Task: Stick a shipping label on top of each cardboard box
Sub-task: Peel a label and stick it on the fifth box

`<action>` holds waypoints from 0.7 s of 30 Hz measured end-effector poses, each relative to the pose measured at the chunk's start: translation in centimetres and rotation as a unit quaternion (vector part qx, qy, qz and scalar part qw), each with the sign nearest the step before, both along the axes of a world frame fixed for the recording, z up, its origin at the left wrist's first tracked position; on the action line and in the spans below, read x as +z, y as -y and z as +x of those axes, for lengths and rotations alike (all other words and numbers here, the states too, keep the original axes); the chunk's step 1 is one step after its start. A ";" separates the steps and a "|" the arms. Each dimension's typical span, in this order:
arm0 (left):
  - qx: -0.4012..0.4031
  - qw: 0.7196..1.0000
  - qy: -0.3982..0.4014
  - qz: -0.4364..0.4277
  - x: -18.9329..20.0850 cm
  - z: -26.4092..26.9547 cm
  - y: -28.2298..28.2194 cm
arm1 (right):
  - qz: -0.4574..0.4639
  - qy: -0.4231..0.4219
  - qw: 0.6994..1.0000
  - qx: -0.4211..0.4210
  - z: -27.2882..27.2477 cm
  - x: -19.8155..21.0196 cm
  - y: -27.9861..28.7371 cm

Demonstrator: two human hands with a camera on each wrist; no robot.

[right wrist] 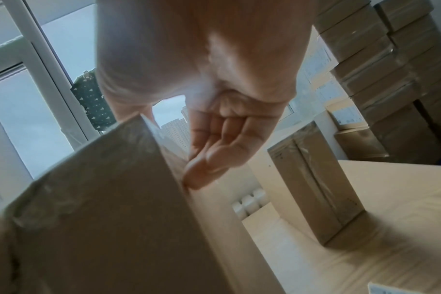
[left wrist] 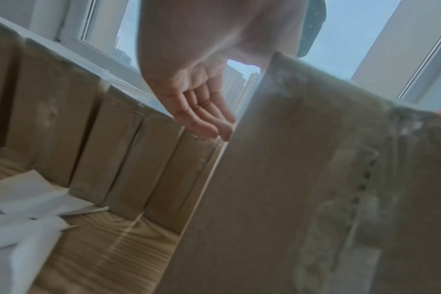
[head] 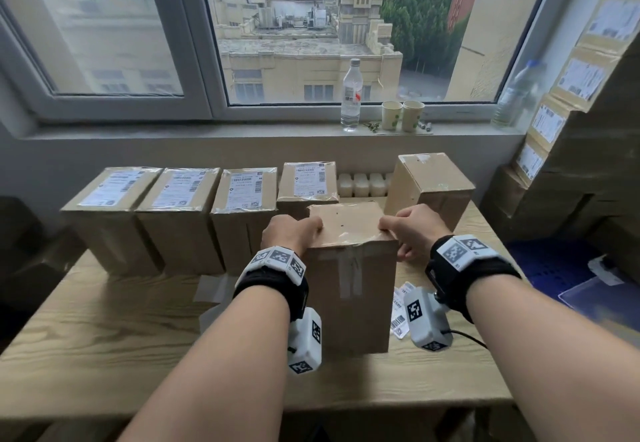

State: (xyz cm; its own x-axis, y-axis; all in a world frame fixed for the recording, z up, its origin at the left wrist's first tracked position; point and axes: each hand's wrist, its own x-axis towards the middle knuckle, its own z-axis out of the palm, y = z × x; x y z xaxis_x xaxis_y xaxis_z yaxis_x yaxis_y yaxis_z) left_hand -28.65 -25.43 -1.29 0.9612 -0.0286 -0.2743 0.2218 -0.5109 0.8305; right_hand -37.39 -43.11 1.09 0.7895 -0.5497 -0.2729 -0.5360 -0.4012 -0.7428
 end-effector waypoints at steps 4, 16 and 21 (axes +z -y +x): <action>-0.004 0.999 0.004 0.034 -1.0 0.3 -2.8 | 0.019 -0.022 0.999 0.022 0.5 -1.3 -2.8; -0.009 0.998 0.005 0.069 -4.1 0.6 -5.4 | 0.016 -0.029 0.999 0.017 0.7 -4.7 -5.6; -0.007 0.998 -0.007 0.062 -4.8 0.2 -4.9 | 0.013 -0.037 0.999 0.018 0.3 -5.4 -5.4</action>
State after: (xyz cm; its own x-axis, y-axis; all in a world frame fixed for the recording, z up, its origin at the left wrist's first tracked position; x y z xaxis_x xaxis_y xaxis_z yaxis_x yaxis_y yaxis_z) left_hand -28.42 -20.56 -6.09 0.9573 -0.0066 -0.2892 0.2247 -0.6125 0.7579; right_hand -37.10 -37.71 -4.36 0.7852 -0.5138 -0.3457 -0.5763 -0.4020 -0.7115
